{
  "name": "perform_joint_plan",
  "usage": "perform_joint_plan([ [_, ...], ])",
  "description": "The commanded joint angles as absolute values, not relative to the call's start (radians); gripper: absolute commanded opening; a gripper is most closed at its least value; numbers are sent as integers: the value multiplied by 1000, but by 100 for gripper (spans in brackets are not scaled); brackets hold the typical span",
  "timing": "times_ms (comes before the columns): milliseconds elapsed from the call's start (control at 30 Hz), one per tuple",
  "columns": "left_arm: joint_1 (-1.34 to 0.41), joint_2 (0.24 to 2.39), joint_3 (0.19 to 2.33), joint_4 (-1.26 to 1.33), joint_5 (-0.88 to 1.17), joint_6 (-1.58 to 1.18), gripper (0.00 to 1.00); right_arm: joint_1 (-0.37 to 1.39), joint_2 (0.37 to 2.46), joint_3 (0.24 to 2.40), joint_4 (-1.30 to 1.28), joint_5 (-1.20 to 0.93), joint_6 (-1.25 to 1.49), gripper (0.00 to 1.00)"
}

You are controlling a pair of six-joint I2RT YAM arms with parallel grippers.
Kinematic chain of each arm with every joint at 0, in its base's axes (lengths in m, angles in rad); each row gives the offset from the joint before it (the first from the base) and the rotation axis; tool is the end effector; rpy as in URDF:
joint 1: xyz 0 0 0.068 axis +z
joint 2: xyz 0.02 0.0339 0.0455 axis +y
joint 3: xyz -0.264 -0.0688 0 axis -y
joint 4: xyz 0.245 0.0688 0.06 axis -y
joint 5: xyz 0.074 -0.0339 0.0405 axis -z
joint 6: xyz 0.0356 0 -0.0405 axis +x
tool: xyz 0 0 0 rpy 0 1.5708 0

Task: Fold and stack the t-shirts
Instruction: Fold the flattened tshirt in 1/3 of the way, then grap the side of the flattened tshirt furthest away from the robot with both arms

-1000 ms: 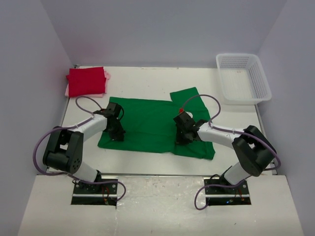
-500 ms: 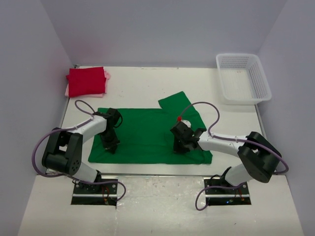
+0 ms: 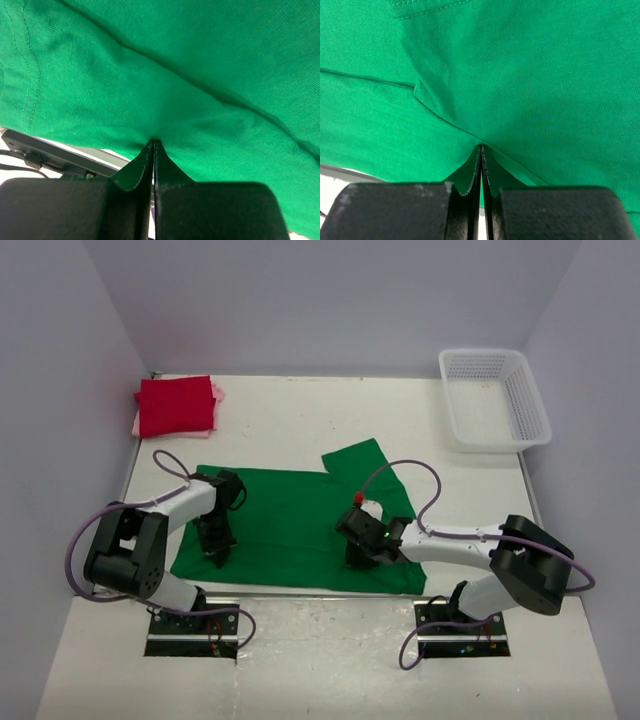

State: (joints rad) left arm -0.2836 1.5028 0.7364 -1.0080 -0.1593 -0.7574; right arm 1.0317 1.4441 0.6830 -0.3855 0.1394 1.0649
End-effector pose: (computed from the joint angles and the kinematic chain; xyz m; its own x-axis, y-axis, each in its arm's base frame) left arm 0.1918 -0.0500 0.1433 -0.8942 -0.4460 0.0402 -0.4228 0.8705 0.2518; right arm 0.1328 0.2123 0.1503 -0.9444 0.1086 -0.3102 0.0117 0.9543 0.2987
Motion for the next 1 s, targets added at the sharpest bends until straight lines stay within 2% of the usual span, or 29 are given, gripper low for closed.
perform_joint_plan([
  [0,-285,1457,721,-1052,-156,-736,0,1071,1476,637,-552,144,1130,0],
  [200,-285,1421,706,-1061,-153,-735,0,1126,1450,664,-609,179,1166,0],
  [367,-285,1373,799,-1121,-176,-753,0,1190,1387,773,-768,293,1158,0],
  [533,-285,1292,1006,-1193,-213,-769,0,1216,1327,986,-949,377,1112,0],
  [667,-287,1292,1130,-1184,-268,-764,0,1212,1335,1235,-1051,509,979,2],
  [733,-288,1304,1170,-1145,-293,-726,0,1178,1368,1328,-1097,587,890,10],
  [767,-288,1318,1170,-1082,-290,-701,0,1123,1379,1397,-1114,686,873,20],
  [800,-288,1331,1173,-1060,-293,-671,0,1079,1396,1400,-1127,748,871,41],
  [833,-288,1350,1175,-1037,-288,-652,0,1019,1405,1394,-1134,808,903,73],
  [900,-288,1411,1178,-971,-250,-609,0,838,1423,1382,-1122,902,917,74],
  [967,-288,1469,1180,-898,-178,-600,0,725,1434,1350,-967,852,673,66],
])
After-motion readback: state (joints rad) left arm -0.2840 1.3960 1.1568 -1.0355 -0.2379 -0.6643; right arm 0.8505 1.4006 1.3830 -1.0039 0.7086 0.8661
